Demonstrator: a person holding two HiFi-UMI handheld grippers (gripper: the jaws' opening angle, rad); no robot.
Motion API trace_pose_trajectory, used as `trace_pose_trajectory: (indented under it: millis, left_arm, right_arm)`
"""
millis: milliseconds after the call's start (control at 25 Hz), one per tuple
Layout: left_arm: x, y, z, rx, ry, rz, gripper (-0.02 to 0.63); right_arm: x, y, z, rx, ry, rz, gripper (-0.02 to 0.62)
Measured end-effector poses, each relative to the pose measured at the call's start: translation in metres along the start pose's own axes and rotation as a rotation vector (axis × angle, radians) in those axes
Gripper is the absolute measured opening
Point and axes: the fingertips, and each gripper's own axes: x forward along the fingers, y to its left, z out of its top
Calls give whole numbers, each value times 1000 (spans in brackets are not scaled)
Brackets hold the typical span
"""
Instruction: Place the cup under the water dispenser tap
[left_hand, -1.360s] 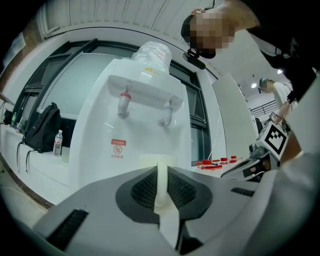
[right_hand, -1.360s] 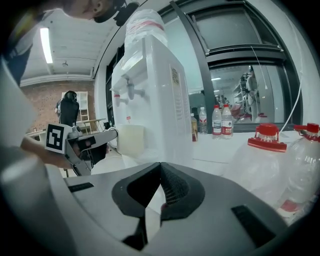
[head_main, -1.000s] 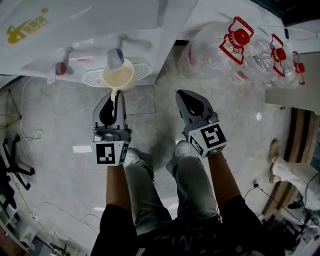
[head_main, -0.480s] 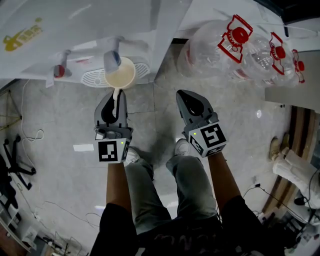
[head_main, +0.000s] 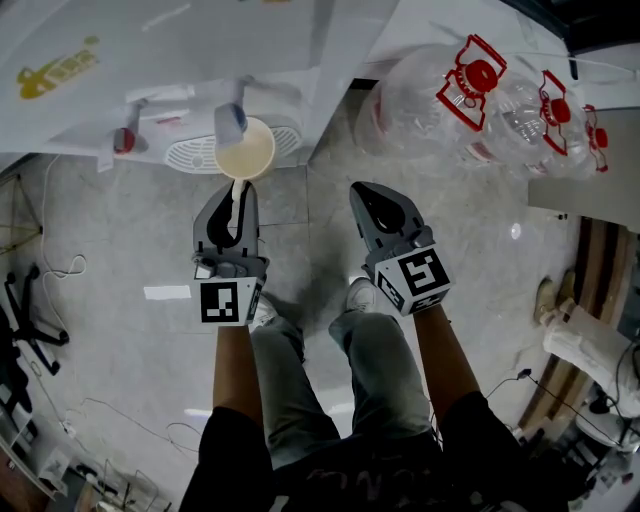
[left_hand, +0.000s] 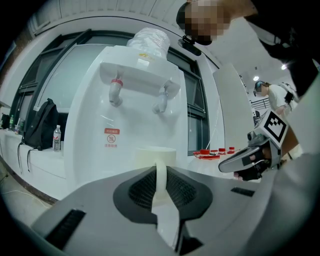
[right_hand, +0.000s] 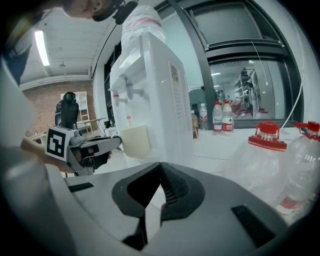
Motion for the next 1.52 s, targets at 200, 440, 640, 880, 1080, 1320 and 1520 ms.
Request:
trace_pose_trajectory:
  millis: [200,440,640,880,1080,1320,1520]
  left_arm:
    - [-1,2,-2,9,1,5,44]
    - [-1,4,-2,1,-3,19,44]
    - [0,1,0,5,-6,5,67]
    - [-1,-3,0,24,-2,-7,117]
    - [-5,3,-3,18,23,5,164]
    - [-8,6,1,14,-2,13,193]
    - [-19,9,12,8,3,27,207]
  right_arm:
    - [2,-3,9,5,-49,-19,14]
    - [0,-2,-1,5,-14,-4,14]
    - [0,-2,4,34,-1,-18,14]
    - [2,0,5,9,-34,-12,14]
    - [1,0,3,1,-37,-10,14]
    - [-1,3,2,3,-26,-2,14]
    - [-9,8,12,26,-8,-9,14]
